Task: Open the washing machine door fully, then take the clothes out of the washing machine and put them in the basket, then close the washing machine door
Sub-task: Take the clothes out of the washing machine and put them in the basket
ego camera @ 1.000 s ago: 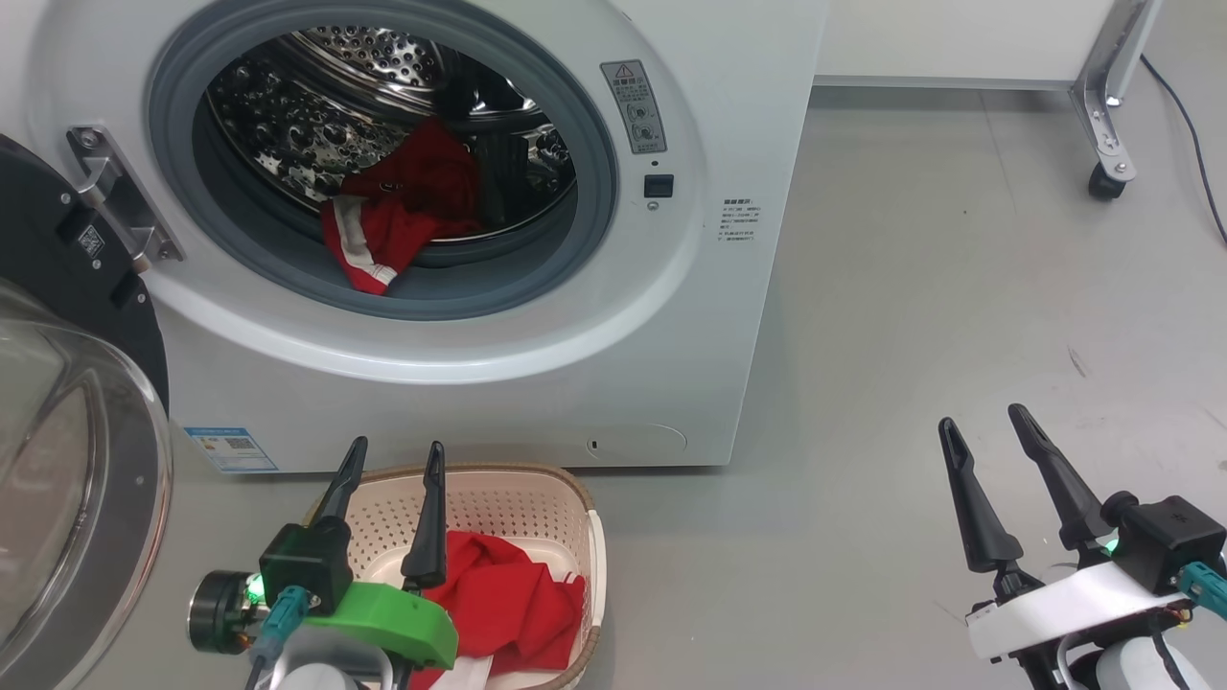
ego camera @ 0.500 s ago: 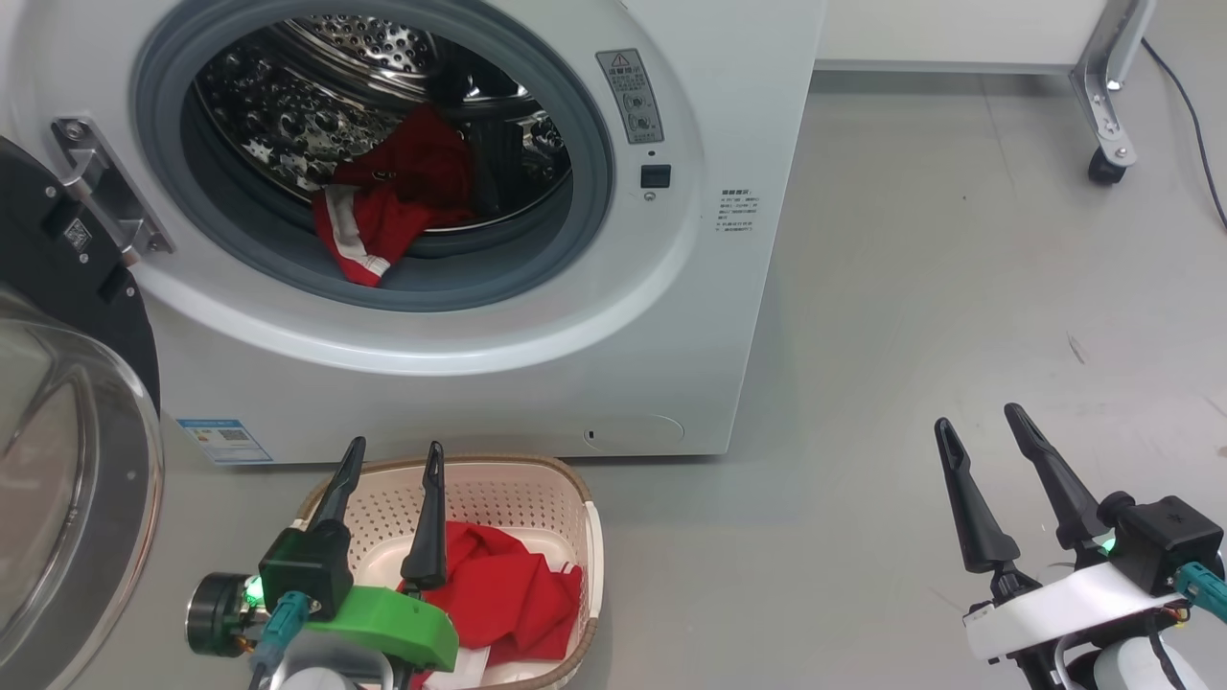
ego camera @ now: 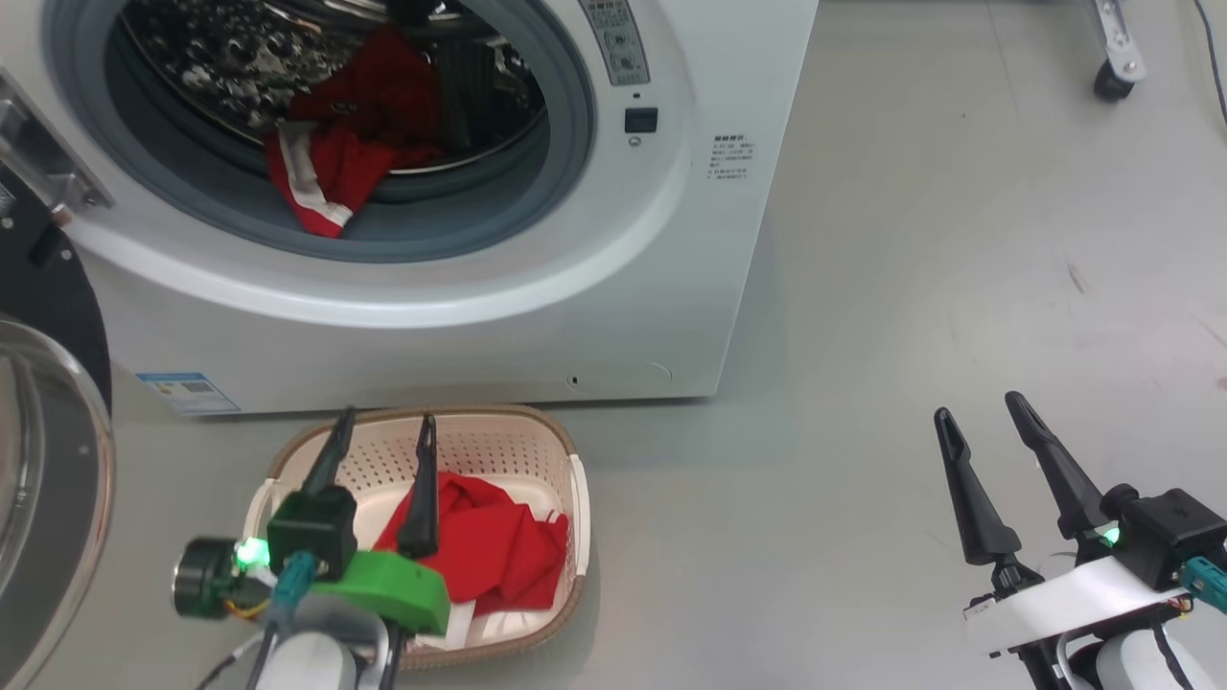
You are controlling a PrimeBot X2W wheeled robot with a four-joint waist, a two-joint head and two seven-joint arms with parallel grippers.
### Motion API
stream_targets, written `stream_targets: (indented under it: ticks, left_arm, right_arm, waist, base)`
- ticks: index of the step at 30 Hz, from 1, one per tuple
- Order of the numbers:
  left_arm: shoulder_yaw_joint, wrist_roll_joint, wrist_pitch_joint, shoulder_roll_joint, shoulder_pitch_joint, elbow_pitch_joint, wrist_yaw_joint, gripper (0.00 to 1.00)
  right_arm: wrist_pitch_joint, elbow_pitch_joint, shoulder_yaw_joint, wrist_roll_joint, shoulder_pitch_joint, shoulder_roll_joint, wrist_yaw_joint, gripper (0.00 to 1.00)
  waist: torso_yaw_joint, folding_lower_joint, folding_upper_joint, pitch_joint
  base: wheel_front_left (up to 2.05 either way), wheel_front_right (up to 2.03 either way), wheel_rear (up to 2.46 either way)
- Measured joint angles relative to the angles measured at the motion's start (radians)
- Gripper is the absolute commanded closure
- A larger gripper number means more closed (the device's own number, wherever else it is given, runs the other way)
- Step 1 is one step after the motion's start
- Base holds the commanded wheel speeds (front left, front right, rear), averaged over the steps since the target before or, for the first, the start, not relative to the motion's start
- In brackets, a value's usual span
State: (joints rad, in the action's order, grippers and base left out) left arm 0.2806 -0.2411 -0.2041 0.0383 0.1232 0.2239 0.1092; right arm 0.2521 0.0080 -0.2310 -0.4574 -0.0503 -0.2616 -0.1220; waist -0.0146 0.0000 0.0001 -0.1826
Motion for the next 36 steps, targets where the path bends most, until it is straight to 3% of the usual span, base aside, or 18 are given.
stream_targets:
  ticks: [12,20,36]
  left_arm:
    - [-0.030,0.087,0.139,0.034,0.276,0.055,0.002,0.00]
    - [-0.101,0.105,0.249,0.073,0.480,0.115,0.005,0.00]
    - [-0.104,0.265,0.472,0.228,0.720,0.292,0.009,0.00]
  right_arm:
    - [0.000,-0.046,-0.034,-0.036,0.085,-0.032,0.000,0.00]
    - [0.000,-0.071,-0.070,-0.053,0.156,-0.045,0.000,0.00]
    - [0.000,-0.098,-0.092,-0.097,0.234,-0.044,0.000,0.00]
  waist:
    - [-0.040,0.0000,0.0000,-0.147]
    - [-0.089,0.0000,0.0000,-0.242]
    - [-0.211,0.0000,0.0000,-0.383]
  base:
    - [0.00,0.00,0.00]
    - [0.00,0.00,0.00]
    - [0.00,0.00,0.00]
